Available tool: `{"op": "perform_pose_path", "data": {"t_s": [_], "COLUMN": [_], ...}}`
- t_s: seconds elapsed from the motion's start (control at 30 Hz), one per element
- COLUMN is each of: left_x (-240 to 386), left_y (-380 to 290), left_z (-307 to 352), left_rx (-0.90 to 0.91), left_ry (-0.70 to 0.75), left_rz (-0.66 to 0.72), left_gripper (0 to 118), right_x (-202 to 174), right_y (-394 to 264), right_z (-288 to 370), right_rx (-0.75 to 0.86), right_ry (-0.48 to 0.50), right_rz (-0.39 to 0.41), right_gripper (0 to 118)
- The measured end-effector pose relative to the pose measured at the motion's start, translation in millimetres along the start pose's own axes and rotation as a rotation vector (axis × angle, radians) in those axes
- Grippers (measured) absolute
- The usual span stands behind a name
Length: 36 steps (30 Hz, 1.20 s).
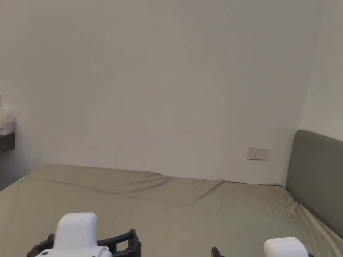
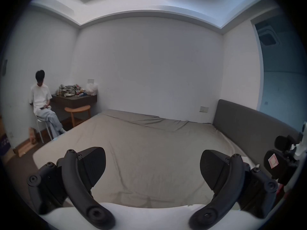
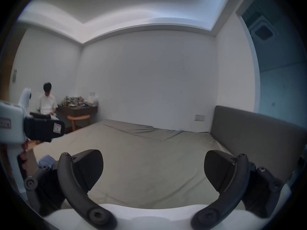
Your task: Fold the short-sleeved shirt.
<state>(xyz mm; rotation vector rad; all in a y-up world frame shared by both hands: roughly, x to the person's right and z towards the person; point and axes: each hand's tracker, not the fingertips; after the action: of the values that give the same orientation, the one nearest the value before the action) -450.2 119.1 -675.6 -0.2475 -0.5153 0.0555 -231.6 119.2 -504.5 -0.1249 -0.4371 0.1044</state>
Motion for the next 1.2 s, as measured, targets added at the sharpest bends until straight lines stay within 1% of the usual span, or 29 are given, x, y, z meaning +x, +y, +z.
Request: {"op": "perform_pose_path", "data": {"t_s": [0.07,0.13,0.3,0.4,0.43,0.53,0.6,0.63,0.73,0.83,0.97,1.2], "left_x": [16,21,35,40,41,39,34,32,32,34,37,42], "left_y": [-1,-6,-10,-14,-14,-16,-18,-19,-23,-30,-37,-40], "left_z": [7,12,23,21,19,16,17,17,10,1,-9,-36], "left_rx": [0.015,0.044,0.062,0.117,0.126,0.129,0.140,0.122,0.056,0.037,0.018,-0.031], "left_ry": [0.066,0.087,-0.002,0.100,0.103,0.108,0.051,0.032,0.036,0.066,0.059,0.007], "left_rz": [-0.079,-0.132,-0.165,-0.183,-0.186,-0.135,-0.076,-0.070,-0.086,-0.113,-0.137,-0.104], "left_gripper": [117,117,118,118,118,118,118,118,118,118,118,118], "right_x": [1,6,18,17,17,17,18,18,20,21,24,34], "right_y": [1,0,2,2,2,1,0,0,0,-3,-9,-22], "right_z": [4,5,7,8,8,7,6,5,0,-6,-15,-38], "right_rx": [-0.012,-0.007,-0.026,-0.026,-0.028,-0.030,-0.032,-0.033,-0.032,-0.042,-0.050,-0.078], "right_ry": [-0.066,-0.062,-0.057,-0.061,-0.063,-0.067,-0.072,-0.075,-0.073,-0.079,-0.083,-0.087], "right_rz": [0.035,0.021,-0.048,-0.045,-0.042,-0.033,-0.029,-0.030,-0.033,-0.031,-0.036,-0.043], "right_gripper": [118,118,118,118,118,118,118,118,118,118,118,118]}}
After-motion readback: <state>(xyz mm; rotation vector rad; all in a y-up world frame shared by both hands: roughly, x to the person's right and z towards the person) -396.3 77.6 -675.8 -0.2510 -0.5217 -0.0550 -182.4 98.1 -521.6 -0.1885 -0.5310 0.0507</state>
